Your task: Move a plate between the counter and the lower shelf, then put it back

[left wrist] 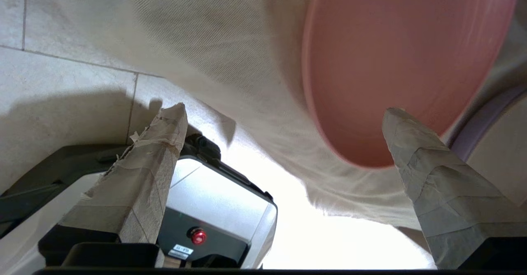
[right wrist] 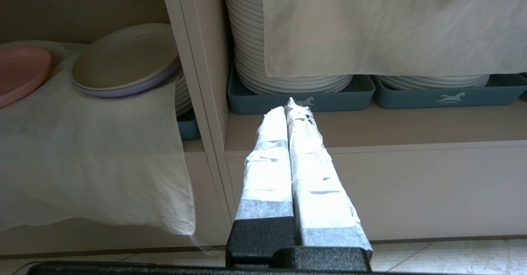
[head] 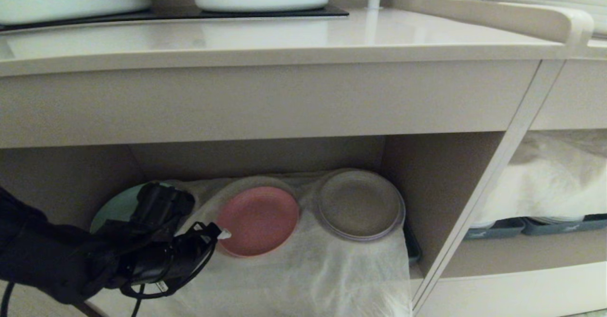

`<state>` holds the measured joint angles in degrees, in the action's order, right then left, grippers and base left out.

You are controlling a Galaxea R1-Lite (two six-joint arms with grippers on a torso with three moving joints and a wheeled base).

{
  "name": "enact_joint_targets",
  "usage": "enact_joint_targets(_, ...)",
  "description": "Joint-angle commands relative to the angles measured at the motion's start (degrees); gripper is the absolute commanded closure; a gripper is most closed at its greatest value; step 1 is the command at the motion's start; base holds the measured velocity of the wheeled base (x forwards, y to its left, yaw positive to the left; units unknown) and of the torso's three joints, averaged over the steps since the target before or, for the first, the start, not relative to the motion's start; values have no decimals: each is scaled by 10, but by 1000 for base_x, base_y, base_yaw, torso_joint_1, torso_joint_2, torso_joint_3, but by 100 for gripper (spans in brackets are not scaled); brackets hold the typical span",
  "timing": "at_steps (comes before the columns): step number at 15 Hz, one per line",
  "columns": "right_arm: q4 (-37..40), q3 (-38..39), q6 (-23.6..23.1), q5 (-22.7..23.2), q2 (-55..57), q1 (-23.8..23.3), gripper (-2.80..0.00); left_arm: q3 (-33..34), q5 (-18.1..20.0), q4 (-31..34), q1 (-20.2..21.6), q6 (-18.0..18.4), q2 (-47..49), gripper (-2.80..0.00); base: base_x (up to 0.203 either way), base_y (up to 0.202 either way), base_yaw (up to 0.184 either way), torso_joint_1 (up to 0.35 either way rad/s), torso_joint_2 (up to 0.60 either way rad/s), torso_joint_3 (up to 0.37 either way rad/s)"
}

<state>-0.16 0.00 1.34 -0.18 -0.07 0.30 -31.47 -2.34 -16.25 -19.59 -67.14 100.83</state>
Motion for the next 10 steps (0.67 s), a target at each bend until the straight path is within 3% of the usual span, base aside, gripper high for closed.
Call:
enact_joint_targets(1,0,0,0,0,1,0,0,13,0,-1,-1,-5,-25,-280,0,0,0,0,0,0)
enact_joint_targets(7,0,0,1,0,1,0,0,59,-8,-1,-13,-7,-78,-280,0,0,0,0,0,0)
enact_joint_targets(9,0,0,59,0,1,0,0,76,-13,-1,-13,-7,-98,-280,0,0,0,0,0,0)
enact_joint_targets(10,0,0,37,0,1,0,0,84,-15,-1,-14,-7,-108,-280,0,0,0,0,0,0)
